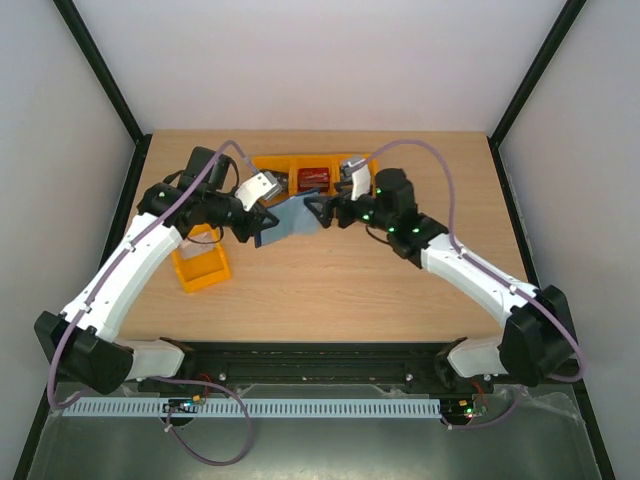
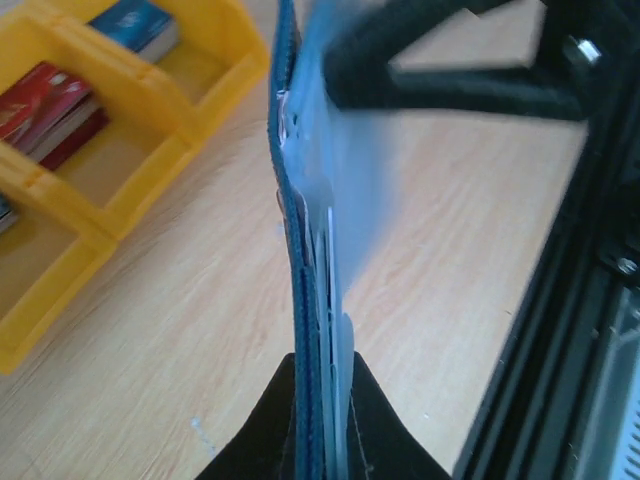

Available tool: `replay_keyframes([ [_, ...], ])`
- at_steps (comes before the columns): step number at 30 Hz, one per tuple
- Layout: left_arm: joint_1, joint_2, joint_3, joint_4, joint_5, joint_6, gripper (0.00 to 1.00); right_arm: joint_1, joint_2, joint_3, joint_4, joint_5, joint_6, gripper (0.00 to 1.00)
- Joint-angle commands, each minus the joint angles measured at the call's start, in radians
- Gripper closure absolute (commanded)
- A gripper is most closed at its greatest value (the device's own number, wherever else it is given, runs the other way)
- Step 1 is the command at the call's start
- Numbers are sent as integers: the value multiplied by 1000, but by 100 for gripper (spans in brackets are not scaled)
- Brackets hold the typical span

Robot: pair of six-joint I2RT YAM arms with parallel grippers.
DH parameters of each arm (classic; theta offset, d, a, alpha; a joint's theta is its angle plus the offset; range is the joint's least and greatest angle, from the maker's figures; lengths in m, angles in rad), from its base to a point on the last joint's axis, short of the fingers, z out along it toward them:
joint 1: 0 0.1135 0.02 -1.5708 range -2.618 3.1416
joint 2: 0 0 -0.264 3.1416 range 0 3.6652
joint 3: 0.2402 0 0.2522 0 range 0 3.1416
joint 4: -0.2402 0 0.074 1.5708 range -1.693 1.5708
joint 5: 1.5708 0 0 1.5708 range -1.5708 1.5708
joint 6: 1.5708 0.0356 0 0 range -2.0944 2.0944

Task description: Take the credit cards out of the card holder

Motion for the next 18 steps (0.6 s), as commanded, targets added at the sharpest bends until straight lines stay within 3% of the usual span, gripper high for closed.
replay_keyframes([
  [1,-3,-35,68,-134,178,162,98,-55,-94,-43,58,-265,-121,1],
  [7,-3,-17,130,-173,256,196,98,-55,-80,-15,-26,-526,-178,1],
  [11,-2,-14,160,-227,336,268,98,-55,-62,-6,-44,-520,-169,1],
  [12,-2,-14,164,-242,351,286,98,-55,-56,2,-51,-531,-170,8],
  [15,6,-23,160,-236,362,272,97,-55,-43,16,-22,-588,-114,54],
  [18,32,-29,148,-202,371,227,76,-55,-40,10,29,-623,-73,97],
])
